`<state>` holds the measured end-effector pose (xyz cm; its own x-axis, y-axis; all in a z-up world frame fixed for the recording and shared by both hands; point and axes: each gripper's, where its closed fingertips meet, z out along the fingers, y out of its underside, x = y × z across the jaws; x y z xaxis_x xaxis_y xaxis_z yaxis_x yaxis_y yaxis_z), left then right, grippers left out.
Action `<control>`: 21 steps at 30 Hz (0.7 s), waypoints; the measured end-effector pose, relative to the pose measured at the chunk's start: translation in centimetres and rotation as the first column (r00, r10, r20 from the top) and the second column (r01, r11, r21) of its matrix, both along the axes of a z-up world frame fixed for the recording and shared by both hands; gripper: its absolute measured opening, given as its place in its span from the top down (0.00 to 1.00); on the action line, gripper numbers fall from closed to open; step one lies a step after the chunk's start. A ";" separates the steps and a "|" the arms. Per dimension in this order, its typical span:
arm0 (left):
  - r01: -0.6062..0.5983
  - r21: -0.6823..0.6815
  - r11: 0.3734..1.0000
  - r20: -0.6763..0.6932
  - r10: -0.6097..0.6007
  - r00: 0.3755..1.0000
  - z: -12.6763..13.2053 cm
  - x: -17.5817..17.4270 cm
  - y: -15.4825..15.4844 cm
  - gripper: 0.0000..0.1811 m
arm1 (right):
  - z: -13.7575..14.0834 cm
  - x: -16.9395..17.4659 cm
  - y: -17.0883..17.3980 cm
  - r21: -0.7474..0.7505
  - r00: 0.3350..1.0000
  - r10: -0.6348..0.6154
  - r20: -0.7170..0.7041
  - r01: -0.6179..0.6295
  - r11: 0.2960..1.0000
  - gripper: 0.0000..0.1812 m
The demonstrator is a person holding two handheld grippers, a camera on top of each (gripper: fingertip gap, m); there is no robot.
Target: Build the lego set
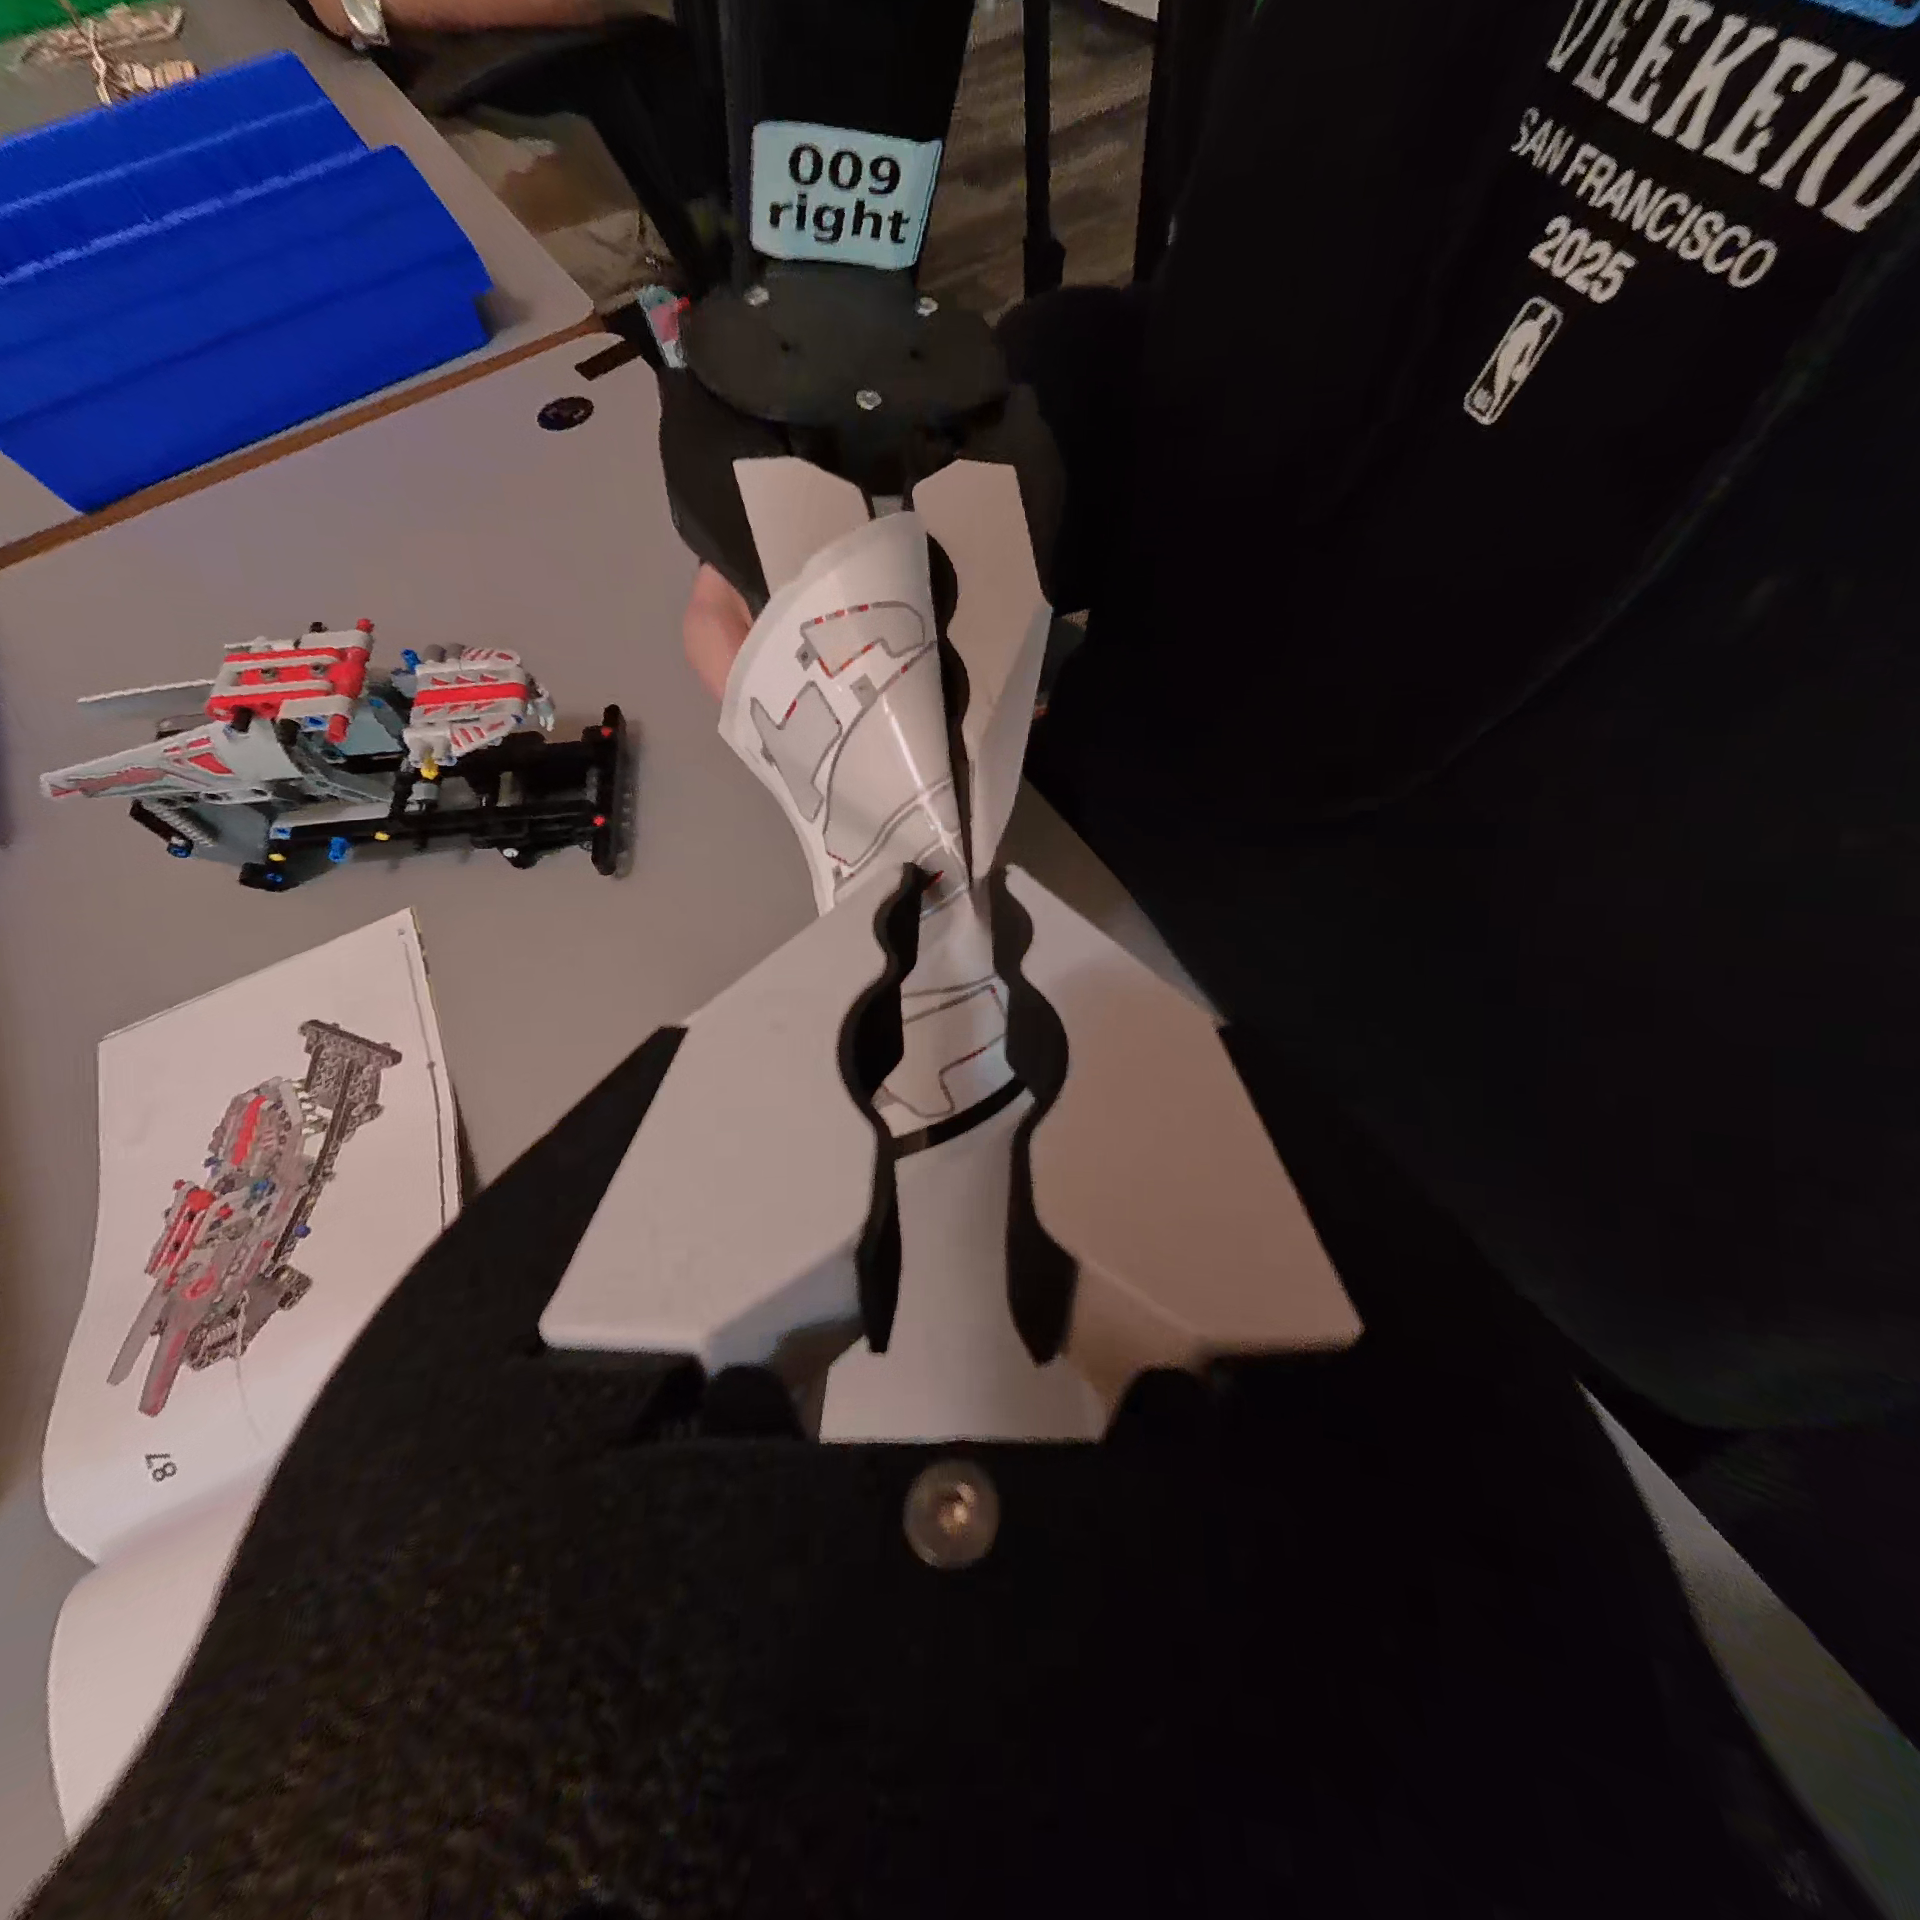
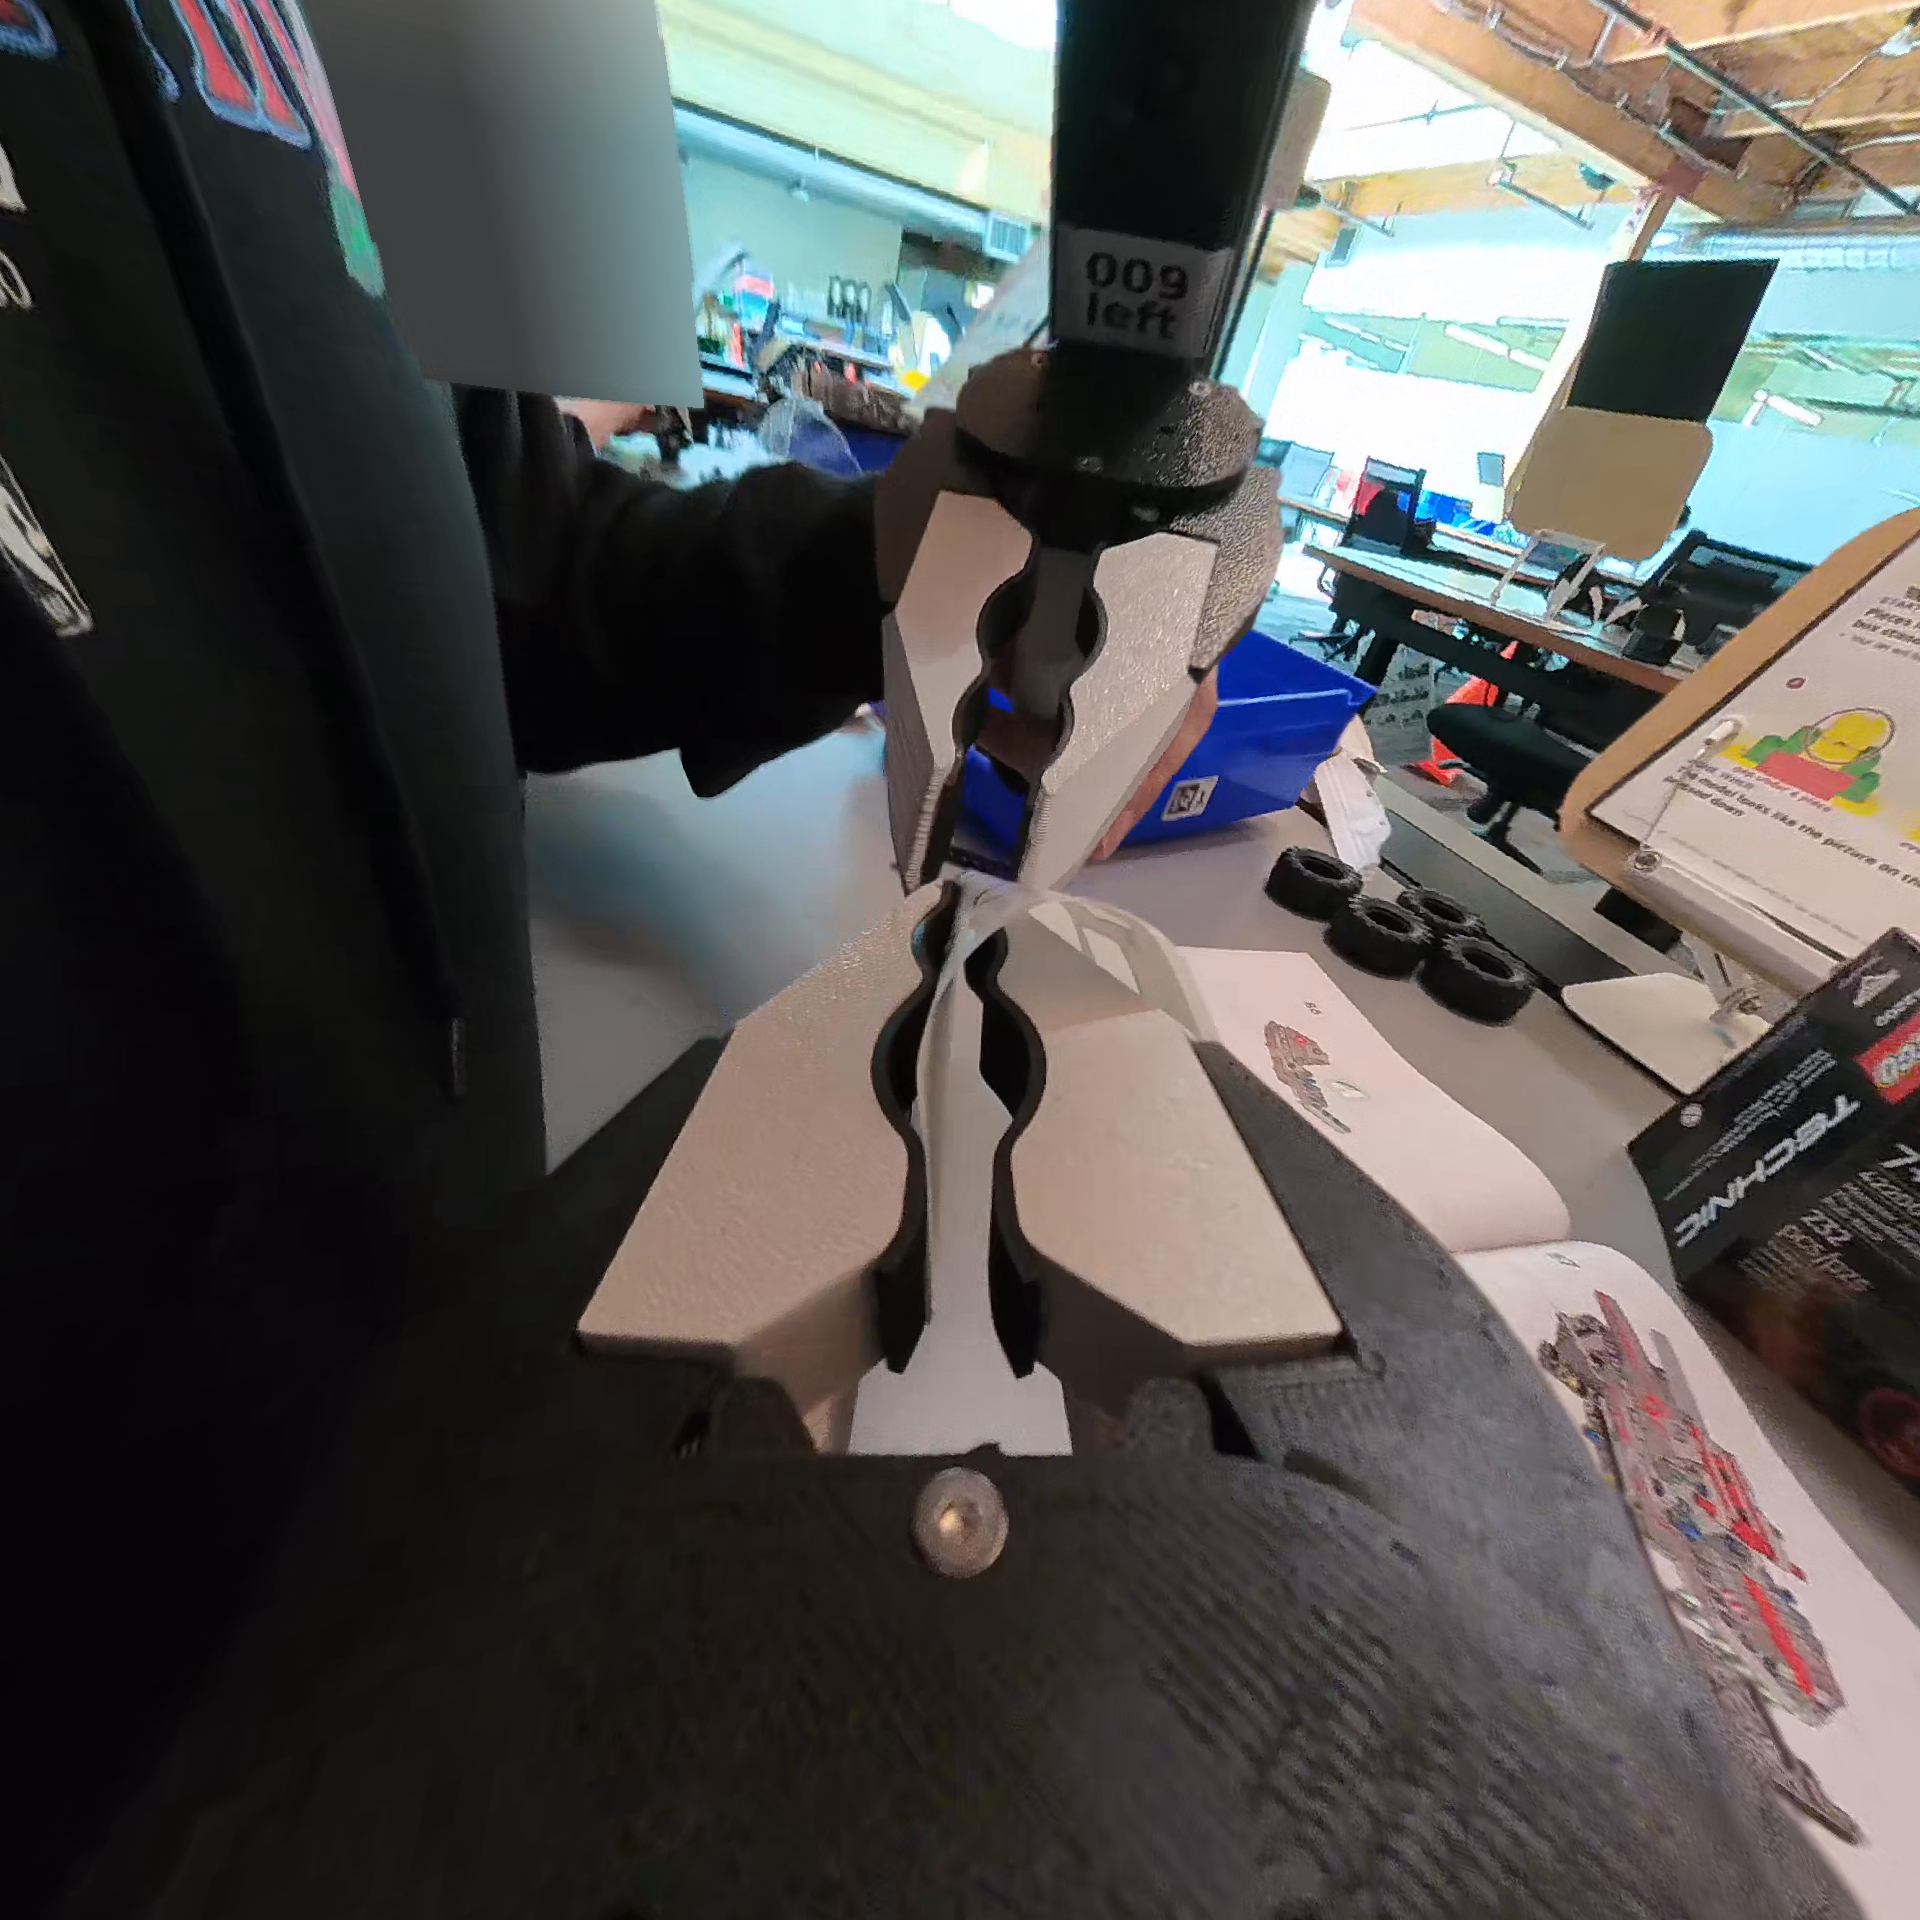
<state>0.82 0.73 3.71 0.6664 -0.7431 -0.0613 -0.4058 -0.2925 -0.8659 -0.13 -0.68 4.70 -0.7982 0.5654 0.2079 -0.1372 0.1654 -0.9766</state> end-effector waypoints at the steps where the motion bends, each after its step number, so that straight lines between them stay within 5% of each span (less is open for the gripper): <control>1: 0.000 -0.005 1.000 0.000 0.000 1.000 -0.1 -0.1 0.0 0.95 | -0.2 0.0 0.0 0.020 1.000 -0.006 0.002 0.006 1.000 1.00; 5: -0.002 -0.013 1.000 0.019 0.002 1.000 -0.4 -0.3 0.0 0.95 | -0.6 -0.3 0.1 0.069 0.999 -0.037 0.009 0.037 0.997 1.00; 21: -0.022 0.057 0.998 -0.048 0.025 0.999 -0.6 -0.9 0.4 0.98 | -0.8 -0.8 0.7 -0.133 0.978 -0.031 0.208 0.059 0.989 1.00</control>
